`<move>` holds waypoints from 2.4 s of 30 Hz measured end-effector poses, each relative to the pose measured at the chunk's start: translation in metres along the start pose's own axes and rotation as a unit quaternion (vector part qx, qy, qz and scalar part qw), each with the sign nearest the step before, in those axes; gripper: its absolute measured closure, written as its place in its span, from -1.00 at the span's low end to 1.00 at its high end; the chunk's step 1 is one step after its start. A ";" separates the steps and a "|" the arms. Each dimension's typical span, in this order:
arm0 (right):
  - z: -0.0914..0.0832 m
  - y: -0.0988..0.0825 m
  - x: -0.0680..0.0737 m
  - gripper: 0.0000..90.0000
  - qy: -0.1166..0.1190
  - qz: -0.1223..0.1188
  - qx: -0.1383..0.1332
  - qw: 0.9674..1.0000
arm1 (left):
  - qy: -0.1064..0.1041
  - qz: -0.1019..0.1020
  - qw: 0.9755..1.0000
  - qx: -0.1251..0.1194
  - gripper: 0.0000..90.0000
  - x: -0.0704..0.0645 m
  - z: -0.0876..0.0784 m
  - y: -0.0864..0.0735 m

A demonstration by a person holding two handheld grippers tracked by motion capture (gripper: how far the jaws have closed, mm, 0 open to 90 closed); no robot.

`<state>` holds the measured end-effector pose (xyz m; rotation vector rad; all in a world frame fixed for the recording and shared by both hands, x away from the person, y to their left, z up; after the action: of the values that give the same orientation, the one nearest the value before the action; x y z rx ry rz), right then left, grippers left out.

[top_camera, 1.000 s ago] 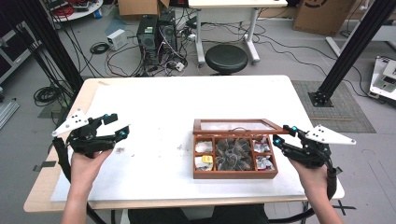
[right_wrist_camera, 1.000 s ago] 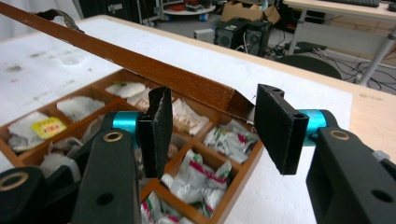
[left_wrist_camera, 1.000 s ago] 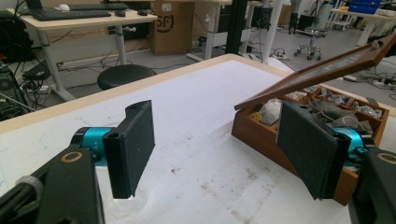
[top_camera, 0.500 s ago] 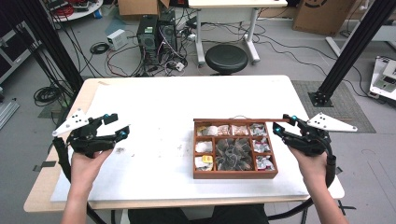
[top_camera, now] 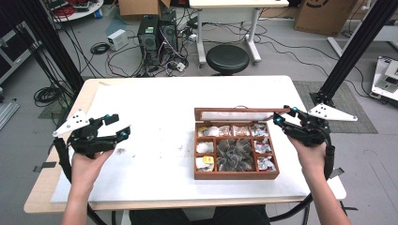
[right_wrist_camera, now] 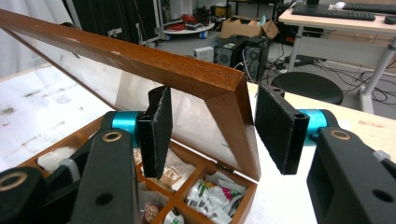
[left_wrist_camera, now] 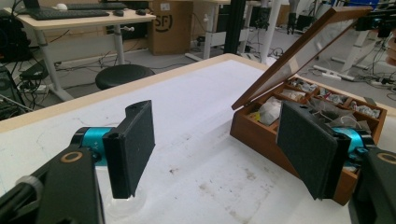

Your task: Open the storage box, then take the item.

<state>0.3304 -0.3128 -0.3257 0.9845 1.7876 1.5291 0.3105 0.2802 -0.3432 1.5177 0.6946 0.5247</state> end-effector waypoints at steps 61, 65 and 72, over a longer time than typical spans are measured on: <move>0.026 0.012 -0.012 0.05 -0.006 0.020 -0.022 1.000 | -0.106 0.013 0.994 0.009 -0.34 -0.057 0.054 0.001; 0.025 0.012 -0.012 0.05 -0.006 0.019 -0.021 1.000 | -0.129 0.012 0.991 0.017 -0.34 -0.069 0.067 -0.004; 0.026 0.012 -0.012 0.05 -0.004 0.020 -0.022 1.000 | -0.176 0.010 0.983 0.048 -0.31 -0.095 0.099 -0.007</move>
<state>0.3598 -0.3079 -0.3189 1.0095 1.7313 1.5795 0.3111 0.1428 -0.3494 1.6557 0.4349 0.2284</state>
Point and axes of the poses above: each handheld gripper's, and its own axes: z roughly forward along the jaws, y roughly out of its top, x roughly to its left, the point moved 1 cm from there along z, roughly forward along the jaws, and after that the axes turned 8 degrees about -x, right-handed, at the moved point
